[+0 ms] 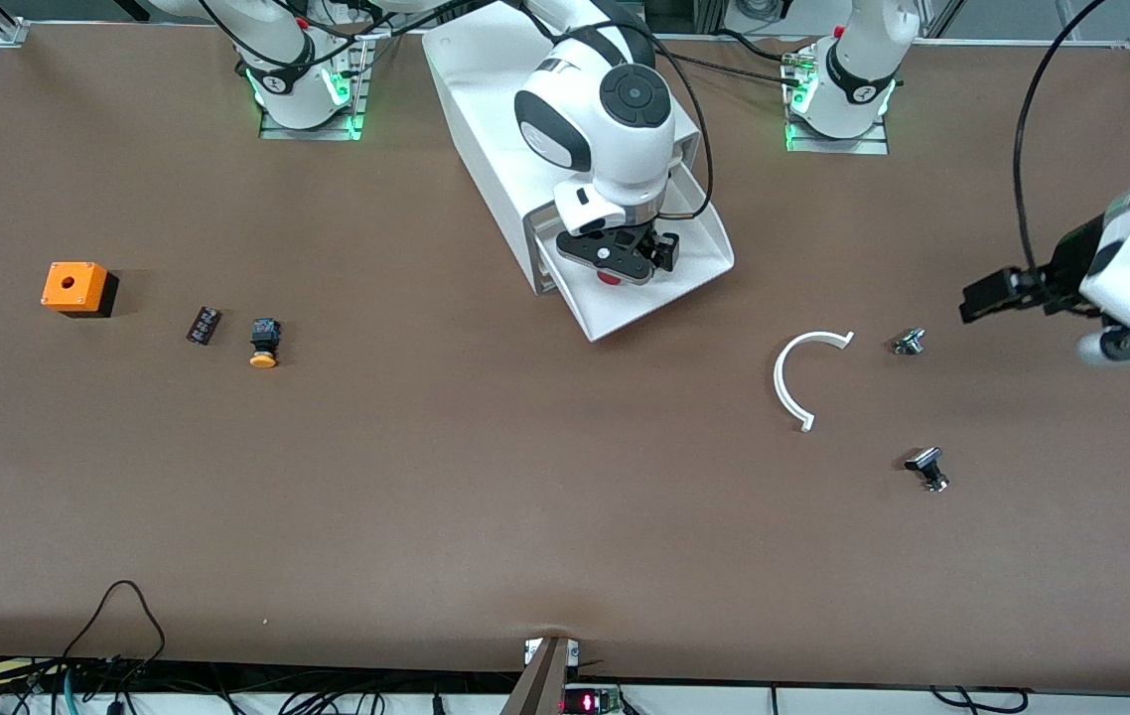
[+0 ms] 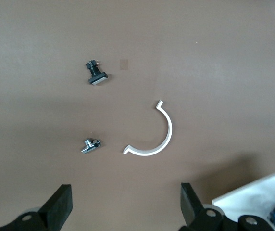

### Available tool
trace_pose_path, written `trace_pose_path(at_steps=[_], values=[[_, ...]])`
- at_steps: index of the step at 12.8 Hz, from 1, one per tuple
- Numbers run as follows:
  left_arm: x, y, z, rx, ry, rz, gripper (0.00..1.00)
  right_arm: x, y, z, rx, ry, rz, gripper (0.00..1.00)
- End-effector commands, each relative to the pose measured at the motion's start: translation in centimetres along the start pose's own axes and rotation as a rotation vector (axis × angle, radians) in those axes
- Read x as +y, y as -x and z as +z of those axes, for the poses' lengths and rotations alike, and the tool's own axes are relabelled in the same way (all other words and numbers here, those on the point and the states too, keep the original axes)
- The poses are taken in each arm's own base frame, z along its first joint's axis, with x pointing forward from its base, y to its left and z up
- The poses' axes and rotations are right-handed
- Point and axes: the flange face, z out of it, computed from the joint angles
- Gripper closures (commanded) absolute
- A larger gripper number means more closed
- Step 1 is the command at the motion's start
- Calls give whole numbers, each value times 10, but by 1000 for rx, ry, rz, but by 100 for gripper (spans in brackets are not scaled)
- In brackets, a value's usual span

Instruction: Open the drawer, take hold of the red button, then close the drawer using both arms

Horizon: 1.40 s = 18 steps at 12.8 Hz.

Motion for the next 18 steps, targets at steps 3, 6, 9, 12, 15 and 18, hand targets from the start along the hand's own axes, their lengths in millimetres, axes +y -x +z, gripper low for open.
trace_pose_path(at_steps=[3,6,9,12,15,18], values=[[-1,21,-13,2,-28,80,1,-6,12,22,43,33,-20,23],[-5,15,-5,-13,-33,150,1,-5,9,27,43,42,-36,68],[-7,14,-6,-11,-56,158,1,-4,1,12,47,32,-49,100],[-10,13,-3,-17,-58,149,1,11,-35,-39,43,8,-64,100],[-7,12,1,-24,-60,147,1,54,-111,-115,-21,-55,-125,100],[13,9,16,-46,-62,63,1,136,-202,-160,-121,-28,-302,100]])
